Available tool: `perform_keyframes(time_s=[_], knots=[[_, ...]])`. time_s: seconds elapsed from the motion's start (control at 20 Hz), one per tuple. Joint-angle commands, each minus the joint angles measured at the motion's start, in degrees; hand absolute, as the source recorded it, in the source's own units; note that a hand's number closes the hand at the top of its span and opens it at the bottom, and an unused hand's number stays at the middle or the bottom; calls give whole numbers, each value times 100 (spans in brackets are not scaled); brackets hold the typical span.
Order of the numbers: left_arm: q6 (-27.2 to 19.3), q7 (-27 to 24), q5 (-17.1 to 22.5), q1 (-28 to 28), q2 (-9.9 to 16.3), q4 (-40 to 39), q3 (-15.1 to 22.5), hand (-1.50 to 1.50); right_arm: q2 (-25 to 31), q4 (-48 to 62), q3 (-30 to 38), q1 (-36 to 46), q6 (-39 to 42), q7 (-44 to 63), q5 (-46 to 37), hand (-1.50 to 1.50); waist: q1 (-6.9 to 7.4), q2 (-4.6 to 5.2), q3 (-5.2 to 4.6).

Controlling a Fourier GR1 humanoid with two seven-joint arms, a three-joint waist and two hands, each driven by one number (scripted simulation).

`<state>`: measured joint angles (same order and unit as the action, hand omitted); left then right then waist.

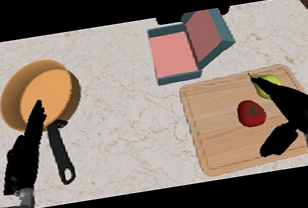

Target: Pick the tomato from the cutting board and place it in the cardboard box

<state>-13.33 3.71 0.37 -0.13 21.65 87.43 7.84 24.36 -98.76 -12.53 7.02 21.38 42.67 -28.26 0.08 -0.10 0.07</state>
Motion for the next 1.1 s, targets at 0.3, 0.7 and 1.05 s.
perform_keyframes(time_s=[0.3, 0.7, 1.05], knots=[[293, 364, -522, 38, -422, 293, -298, 0, -576, 119, 279, 13, 237, -262, -585, -150, -2, 6, -7], [540, -40, -692, 288, -658, 187, -529, 0, -712, 771, 625, 63, 155, -928, -852, -150, 3, 8, -7], [607, 588, -816, 192, -705, 691, -590, 0, -954, 1122, 317, 48, -23, -1015, -1369, -150, 19, 7, -6]])
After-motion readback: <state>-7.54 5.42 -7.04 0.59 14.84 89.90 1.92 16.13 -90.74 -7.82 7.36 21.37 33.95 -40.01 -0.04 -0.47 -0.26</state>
